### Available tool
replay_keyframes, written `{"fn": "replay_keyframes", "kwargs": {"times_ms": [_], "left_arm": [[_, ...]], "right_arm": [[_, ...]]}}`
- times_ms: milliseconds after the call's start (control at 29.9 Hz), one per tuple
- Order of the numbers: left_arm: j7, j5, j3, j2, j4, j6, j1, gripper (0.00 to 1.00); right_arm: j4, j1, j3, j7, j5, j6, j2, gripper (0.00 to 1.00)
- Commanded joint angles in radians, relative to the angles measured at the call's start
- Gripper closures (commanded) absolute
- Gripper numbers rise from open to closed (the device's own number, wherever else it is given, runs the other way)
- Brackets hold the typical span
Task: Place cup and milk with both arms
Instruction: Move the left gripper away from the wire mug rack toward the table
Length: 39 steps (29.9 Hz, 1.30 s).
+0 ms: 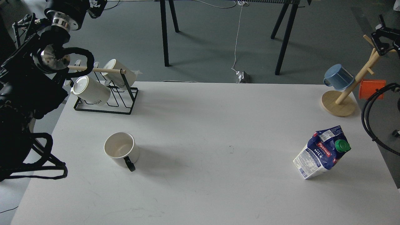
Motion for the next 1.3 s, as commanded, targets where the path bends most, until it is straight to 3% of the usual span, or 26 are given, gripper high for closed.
{"fn": "replay_keyframes", "kwargs": {"times_ms": [0,234,301,501,802,969,1036,1270], "left_arm": [[-0.005,-0.005,0.007,0.000,0.001,0.000,0.008,0.00],[0.018,-0.002,0.071,0.014,-0.003,0.000,0.023,0.00],[0.035,0.009,0.160,0.054,-0.035,0.000,0.022,0.00],[0.038,0.064,0.441,0.296,-0.349,0.000,0.011,0.01],[0.033,0.624,0.463,0.727,-0.947,0.000,0.023,0.02],[0.038,0.871,0.469,0.899,-1.205,0.000,0.090,0.05],[0.046,1.022,0.473,0.922,-1.259,0.000,0.115,0.05],[0.043,1.660,0.486,0.876,-1.269,0.206,0.267,0.05]], "right_arm": [[0.040,-0.013,-0.001,-0.002,-0.003,0.000,-0.006,0.00],[0.075,-0.022,-0.007,-0.006,-0.004,0.000,-0.013,0.00],[0.077,-0.027,-0.002,-0.005,-0.004,0.000,-0.019,0.00],[0.070,-0.039,0.004,0.001,-0.004,0.000,-0.021,0.00],[0.069,-0.056,0.011,0.003,-0.006,0.000,-0.022,0.00],[0.069,-0.056,0.019,0.003,-0.006,0.000,-0.022,0.00],[0.069,-0.056,0.021,0.003,-0.006,0.000,-0.022,0.00],[0.069,-0.056,0.027,0.003,-0.006,0.000,-0.036,0.00]]}}
